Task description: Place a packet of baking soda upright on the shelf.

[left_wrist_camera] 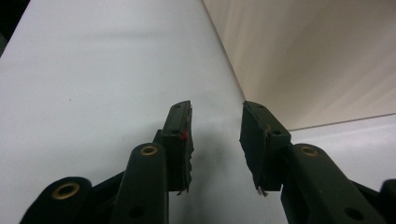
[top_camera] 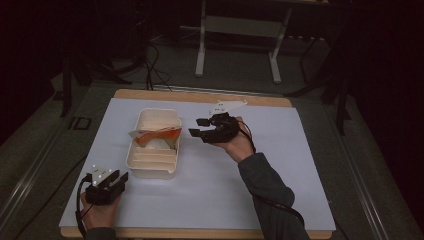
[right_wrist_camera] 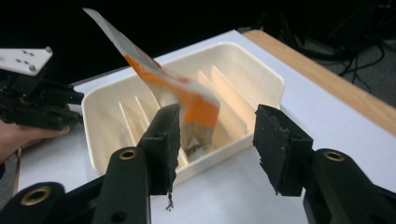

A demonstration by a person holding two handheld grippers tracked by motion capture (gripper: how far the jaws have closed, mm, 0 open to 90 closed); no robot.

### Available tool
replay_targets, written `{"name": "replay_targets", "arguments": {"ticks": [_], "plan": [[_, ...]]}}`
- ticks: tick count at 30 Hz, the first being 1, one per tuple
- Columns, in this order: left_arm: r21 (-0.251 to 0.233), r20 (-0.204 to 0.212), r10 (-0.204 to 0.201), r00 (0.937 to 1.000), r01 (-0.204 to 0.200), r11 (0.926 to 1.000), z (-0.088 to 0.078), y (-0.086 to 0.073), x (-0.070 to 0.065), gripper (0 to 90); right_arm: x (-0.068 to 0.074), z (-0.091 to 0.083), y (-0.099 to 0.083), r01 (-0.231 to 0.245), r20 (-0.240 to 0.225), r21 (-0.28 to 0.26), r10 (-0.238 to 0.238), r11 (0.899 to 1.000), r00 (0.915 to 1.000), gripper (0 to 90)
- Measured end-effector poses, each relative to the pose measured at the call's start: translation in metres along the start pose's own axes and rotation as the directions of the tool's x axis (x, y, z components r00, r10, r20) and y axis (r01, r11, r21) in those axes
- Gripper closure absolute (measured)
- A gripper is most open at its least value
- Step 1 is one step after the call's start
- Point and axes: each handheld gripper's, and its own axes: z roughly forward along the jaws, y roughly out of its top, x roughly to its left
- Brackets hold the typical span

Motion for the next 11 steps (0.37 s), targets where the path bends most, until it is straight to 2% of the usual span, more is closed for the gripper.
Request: {"name": "replay_targets", "arguments": {"ticks": [9, 11], "plan": [[0.003, -0.013, 0.003, 0.9999, -0.003, 1.0, 0.0, 0.0, -0.001, 60.3, -0.008, -0.005, -0.029, -0.068, 0.023, 0.032, 0.068, 0.997, 0.9974, 50.7], [0.005, -0.018, 0.003, 0.9998, -0.003, 1.0, 0.001, 0.0, -0.001, 59.6, -0.014, -0.011, -0.045, -0.097, 0.037, 0.048, 0.095, 0.994, 0.9947, 50.7]]}}
